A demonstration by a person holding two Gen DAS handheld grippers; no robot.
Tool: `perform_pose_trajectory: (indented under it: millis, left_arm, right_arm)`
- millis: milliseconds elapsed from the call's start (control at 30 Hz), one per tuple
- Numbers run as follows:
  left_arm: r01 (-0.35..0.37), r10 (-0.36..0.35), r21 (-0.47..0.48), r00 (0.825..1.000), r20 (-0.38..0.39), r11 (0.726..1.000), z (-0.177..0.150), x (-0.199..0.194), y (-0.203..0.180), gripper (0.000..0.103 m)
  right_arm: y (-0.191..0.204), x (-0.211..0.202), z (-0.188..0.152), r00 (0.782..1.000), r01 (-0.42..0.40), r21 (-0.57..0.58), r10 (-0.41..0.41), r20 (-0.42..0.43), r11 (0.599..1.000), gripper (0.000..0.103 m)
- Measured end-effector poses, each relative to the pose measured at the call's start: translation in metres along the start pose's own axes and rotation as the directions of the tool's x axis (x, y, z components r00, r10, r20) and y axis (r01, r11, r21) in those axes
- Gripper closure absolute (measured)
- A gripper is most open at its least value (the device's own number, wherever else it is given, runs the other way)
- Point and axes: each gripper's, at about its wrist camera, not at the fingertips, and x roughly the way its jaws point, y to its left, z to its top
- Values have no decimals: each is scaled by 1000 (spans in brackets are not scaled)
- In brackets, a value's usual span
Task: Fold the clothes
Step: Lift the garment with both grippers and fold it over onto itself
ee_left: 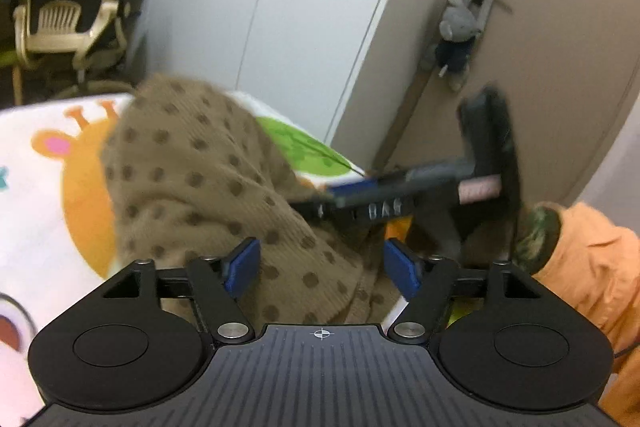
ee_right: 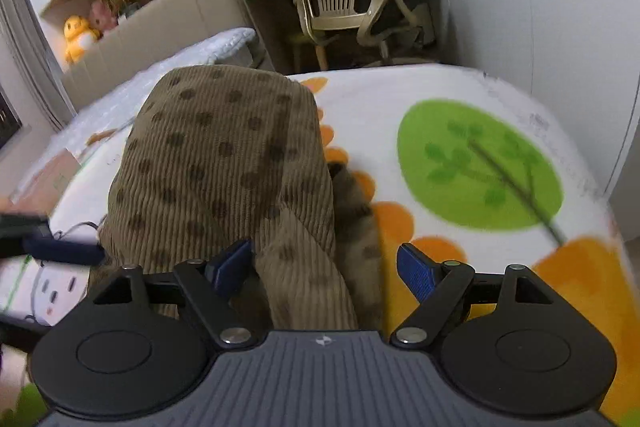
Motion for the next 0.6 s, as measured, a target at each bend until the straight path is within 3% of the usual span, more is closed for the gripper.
perform_pose_trajectory:
  millis: [100,167,233,333,433,600]
  left_arm:
    - [-57,62,-64,995,78,996,17,-15,20,18]
    - [-78,100,-167,987,124,983,26,-18,42,20]
    - [-80,122,-270,982,143,960,28,-15,64,26]
    - [-84,135,-349,983,123,933,17,-4,85,39]
    - [-90,134,-378,987,92,921,8,6,96,42]
    - [-71,124,-389,986,113,919,11,6,108,47]
  right_arm:
    - [-1,-5,-2,999,-31,6,31,24,999,23]
    - [-5,-10,0,997,-61,6,60,45,998,23]
    - [-10,-14,3,993,-98,11,97,73,995,23]
    - [-25,-19,15,979,-178,91,167,116,980,23]
    - [-43,-4,33,960,-267,173,247,129,948,19]
    - [-48,57,59,901,-424,288,432,37,859,18]
